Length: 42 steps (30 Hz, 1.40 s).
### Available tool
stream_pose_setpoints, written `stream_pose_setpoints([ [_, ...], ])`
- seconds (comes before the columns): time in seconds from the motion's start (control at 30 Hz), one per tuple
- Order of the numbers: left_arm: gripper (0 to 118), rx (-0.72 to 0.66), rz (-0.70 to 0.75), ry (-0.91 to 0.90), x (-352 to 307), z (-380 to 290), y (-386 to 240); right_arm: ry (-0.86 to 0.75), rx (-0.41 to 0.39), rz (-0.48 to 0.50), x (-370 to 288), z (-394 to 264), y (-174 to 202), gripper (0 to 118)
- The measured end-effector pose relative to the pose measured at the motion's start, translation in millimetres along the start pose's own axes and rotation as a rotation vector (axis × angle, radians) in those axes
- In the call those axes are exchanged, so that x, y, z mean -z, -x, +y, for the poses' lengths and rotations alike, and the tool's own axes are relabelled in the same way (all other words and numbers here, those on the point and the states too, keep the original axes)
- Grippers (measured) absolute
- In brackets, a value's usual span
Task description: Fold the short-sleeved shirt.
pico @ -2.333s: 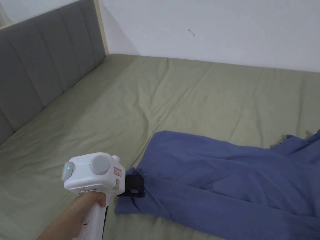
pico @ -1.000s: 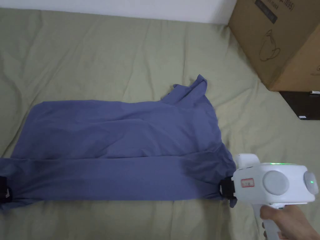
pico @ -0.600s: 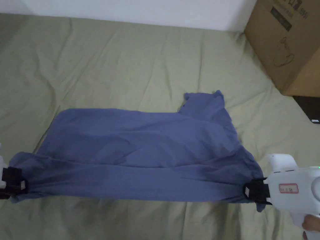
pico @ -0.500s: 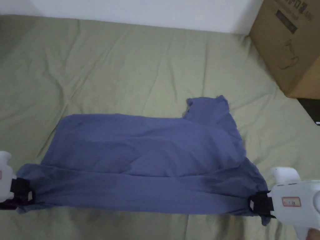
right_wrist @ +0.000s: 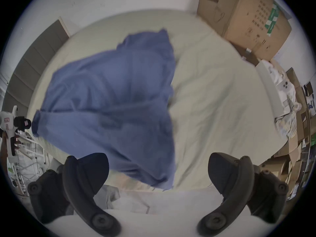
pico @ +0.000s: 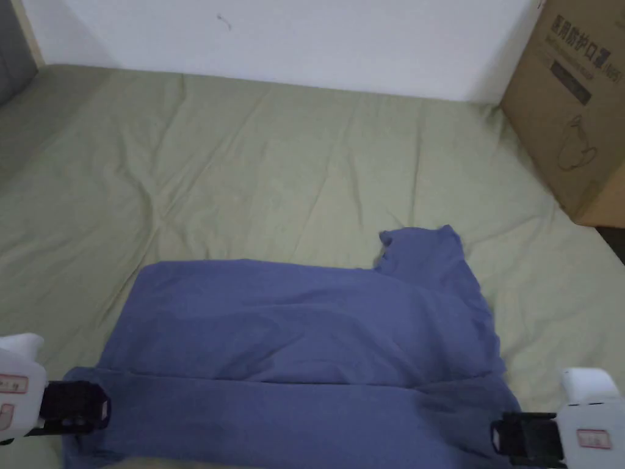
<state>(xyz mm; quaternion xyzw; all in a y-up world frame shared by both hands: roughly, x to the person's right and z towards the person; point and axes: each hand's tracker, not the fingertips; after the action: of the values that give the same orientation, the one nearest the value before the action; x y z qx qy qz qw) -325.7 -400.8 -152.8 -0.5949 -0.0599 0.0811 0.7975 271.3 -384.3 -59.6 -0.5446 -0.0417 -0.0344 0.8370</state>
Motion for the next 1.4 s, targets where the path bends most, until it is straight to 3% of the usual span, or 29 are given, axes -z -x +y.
stream_pose_setpoints([
  [0.17,109,-0.116,-0.025,-0.090,-39,41,7,-0.048,0.095,0.038,-30,41,-33,116],
  [0.27,115,-0.141,-0.021,-0.188,-47,78,-3,-0.038,0.083,0.039,-34,67,-24,116],
  [0.33,111,-0.140,-0.017,-0.166,-41,102,-12,0.003,0.042,0.037,-24,85,-16,115],
  [0.37,95,-0.150,-0.034,-0.162,-37,116,-17,0.058,0.037,0.035,-10,95,-18,110],
  [0.4,42,-0.174,-0.046,-0.157,-32,130,-23,0.093,0.042,0.024,0,104,-14,83],
  [0.43,0,-0.206,-0.073,-0.158,-24,141,-28,0.092,0.043,0.022,7,111,-11,36],
  [0.47,0,-0.219,-0.066,-0.154,-13,155,-33,0.084,0.035,0.026,17,117,-6,0],
  [0.53,0,-0.142,-0.010,-0.101,0,177,-52,0.090,-0.009,-0.047,40,127,2,0],
  [0.63,0,-0.013,0.108,0.038,45,223,-62,0.119,-0.023,-0.010,69,146,6,0],
  [0.7,0,-0.015,0.122,0.151,72,247,-65,0.132,-0.017,0.006,86,157,7,0],
  [0.8,0,-0.024,0.124,0.179,105,258,-67,0.128,-0.036,-0.008,100,169,12,0],
  [0.83,11,-0.021,0.208,0.084,110,268,-60,0.124,-0.040,-0.006,104,172,12,0],
  [0.87,47,-0.080,0.204,0.090,118,261,-61,0.118,-0.038,-0.002,107,176,12,0],
  [0.9,108,-0.115,0.190,0.103,129,260,-58,0.117,-0.016,0.007,118,179,-1,0],
  [0.93,117,-0.119,0.167,0.113,130,261,-55,0.114,-0.014,0.009,121,183,-4,0],
  [0.97,110,-0.132,0.137,0.083,130,271,-51,0.110,-0.016,0.010,124,186,-6,0],
  [1.13,109,-0.100,0.191,0.102,159,248,-57,0.093,-0.053,-0.029,123,188,2,0],
  [1.17,102,-0.085,0.196,0.097,157,248,-60,0.093,-0.044,-0.034,126,190,-9,0],
  [1.27,55,-0.071,0.218,0.087,141,247,-66,0.087,-0.041,-0.053,128,190,-17,0],
  [1.3,13,-0.047,0.207,0.090,137,249,-67,0.079,-0.040,-0.063,125,189,-12,0],
  [1.33,1,-0.040,0.205,0.089,134,250,-67,0.073,-0.034,-0.067,125,189,-13,0],
  [1.4,1,-0.055,0.200,0.098,125,244,-77,0.063,0.002,-0.073,129,192,-18,0],
])
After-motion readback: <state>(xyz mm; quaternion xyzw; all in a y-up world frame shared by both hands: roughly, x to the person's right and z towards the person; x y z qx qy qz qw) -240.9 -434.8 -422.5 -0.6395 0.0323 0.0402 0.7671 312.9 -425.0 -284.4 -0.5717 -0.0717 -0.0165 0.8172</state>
